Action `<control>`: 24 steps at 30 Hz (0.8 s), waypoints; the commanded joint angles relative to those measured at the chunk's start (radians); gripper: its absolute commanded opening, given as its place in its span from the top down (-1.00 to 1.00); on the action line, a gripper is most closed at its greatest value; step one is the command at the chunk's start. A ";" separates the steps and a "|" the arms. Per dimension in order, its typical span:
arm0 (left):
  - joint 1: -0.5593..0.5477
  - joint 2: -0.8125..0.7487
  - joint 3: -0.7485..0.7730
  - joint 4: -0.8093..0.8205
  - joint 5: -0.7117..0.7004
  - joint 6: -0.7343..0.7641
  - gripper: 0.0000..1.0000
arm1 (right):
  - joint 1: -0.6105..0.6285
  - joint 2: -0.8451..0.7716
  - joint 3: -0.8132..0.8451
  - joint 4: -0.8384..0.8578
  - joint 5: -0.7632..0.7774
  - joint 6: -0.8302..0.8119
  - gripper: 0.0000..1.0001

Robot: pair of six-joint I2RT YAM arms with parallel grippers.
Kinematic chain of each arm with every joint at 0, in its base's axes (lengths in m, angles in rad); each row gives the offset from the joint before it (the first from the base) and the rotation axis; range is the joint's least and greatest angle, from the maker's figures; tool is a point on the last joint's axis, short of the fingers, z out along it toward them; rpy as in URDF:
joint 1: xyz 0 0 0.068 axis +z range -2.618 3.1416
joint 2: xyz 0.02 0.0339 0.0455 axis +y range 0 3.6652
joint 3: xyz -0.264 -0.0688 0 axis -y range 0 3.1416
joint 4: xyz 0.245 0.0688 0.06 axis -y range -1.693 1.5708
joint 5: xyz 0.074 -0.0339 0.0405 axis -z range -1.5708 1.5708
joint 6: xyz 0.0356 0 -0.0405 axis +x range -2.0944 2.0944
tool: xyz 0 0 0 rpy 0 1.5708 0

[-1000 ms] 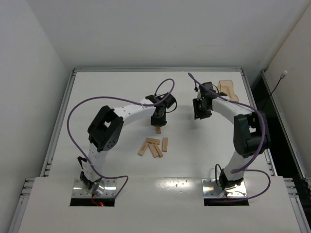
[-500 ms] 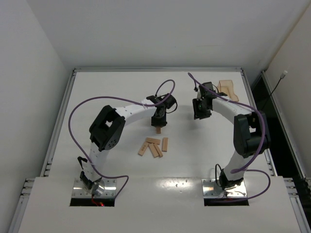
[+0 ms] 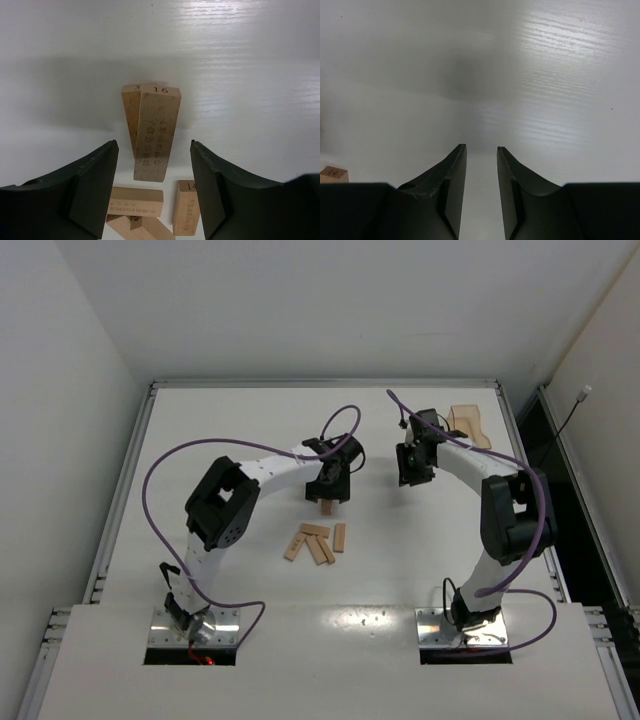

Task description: Build the wood block tower

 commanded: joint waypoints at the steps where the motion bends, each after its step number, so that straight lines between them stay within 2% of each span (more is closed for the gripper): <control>1: -0.010 0.028 0.018 0.020 -0.003 0.001 -0.13 | -0.002 0.005 0.001 0.024 -0.018 0.013 0.44; 9: 0.020 0.105 0.061 0.020 -0.003 0.010 -0.05 | -0.011 0.005 -0.008 0.024 -0.018 0.013 0.44; 14: 0.039 0.114 0.061 0.020 -0.013 0.010 0.48 | -0.011 0.014 -0.008 0.024 -0.027 0.013 0.44; 16: 0.039 0.114 0.061 0.020 -0.013 0.010 0.62 | -0.011 0.023 -0.008 0.024 -0.027 0.013 0.44; 18: 0.039 0.114 0.061 0.020 -0.013 0.010 0.62 | -0.011 0.023 -0.008 0.024 -0.037 0.013 0.44; 19: 0.039 0.114 0.061 0.020 -0.013 0.010 0.59 | -0.011 0.023 -0.008 0.024 -0.037 0.013 0.44; 20: 0.039 0.114 0.061 0.020 -0.013 0.010 0.34 | -0.011 0.023 -0.008 0.024 -0.037 0.013 0.44; 21: 0.039 0.114 0.061 0.020 -0.013 0.010 0.19 | -0.011 0.023 -0.008 0.024 -0.037 0.013 0.44; 22: 0.039 0.114 0.061 0.020 -0.013 0.010 -0.16 | -0.011 0.023 -0.008 0.024 -0.037 0.013 0.44; 24: 0.039 0.103 0.050 0.020 -0.013 0.019 -0.46 | -0.011 0.023 -0.008 0.024 -0.037 0.013 0.44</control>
